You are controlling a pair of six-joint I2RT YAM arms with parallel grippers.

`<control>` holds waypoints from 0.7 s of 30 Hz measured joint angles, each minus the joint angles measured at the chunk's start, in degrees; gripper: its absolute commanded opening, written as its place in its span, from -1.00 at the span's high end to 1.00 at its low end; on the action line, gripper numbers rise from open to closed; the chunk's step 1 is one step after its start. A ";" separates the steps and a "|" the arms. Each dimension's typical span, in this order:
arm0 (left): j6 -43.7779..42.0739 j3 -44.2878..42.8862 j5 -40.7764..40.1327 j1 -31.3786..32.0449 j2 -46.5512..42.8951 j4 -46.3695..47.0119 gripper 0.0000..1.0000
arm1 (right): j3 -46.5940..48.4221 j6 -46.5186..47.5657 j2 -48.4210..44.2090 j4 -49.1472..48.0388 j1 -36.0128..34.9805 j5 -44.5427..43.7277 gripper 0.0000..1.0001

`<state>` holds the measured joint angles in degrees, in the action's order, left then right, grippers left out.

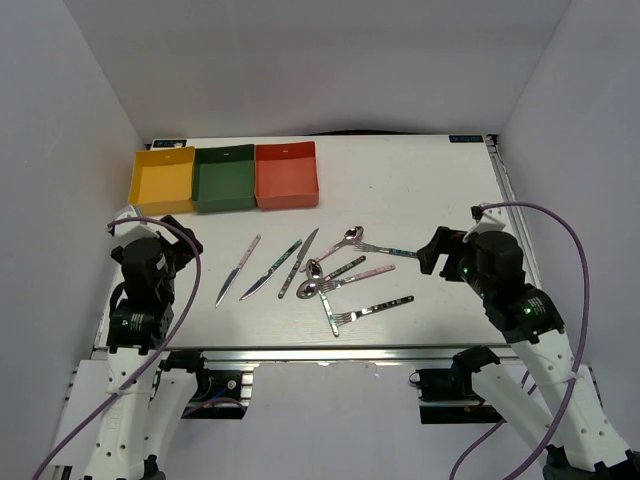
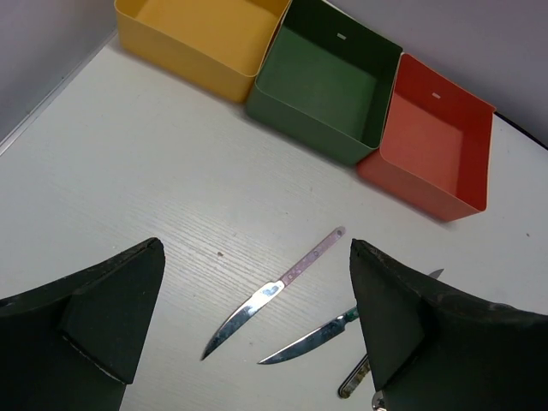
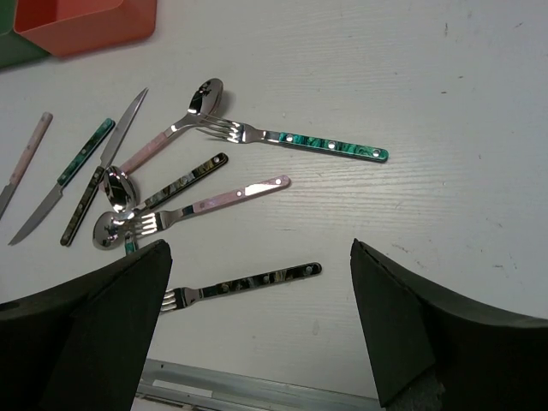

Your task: Sort the eating utensils into containers

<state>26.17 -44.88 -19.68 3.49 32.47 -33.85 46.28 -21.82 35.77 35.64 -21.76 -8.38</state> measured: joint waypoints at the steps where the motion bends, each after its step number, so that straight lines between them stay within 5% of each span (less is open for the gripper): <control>1: 0.02 0.02 -0.04 0.00 0.04 0.00 -0.96 | 0.00 -0.02 0.17 -0.15 0.00 -0.02 -0.79; 10: 0.50 0.17 -1.09 0.00 0.11 -0.02 -0.97 | -3.13 -3.89 1.57 -4.94 0.00 -0.24 -0.79; 14: 0.96 0.17 -2.56 0.00 0.35 -0.09 -0.96 | -3.87 -12.09 9.38 -5.40 -1.75 -8.17 -0.79; 21: 1.14 0.17 -3.26 0.00 3.06 -0.20 -0.96 | -3.78 -38.32 26.23 5.16 -20.13 -27.80 -0.78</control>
<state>27.31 -44.71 -22.94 3.49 35.53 -34.04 42.50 -60.14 62.00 40.80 -41.89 -36.18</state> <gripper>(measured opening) 0.979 0.895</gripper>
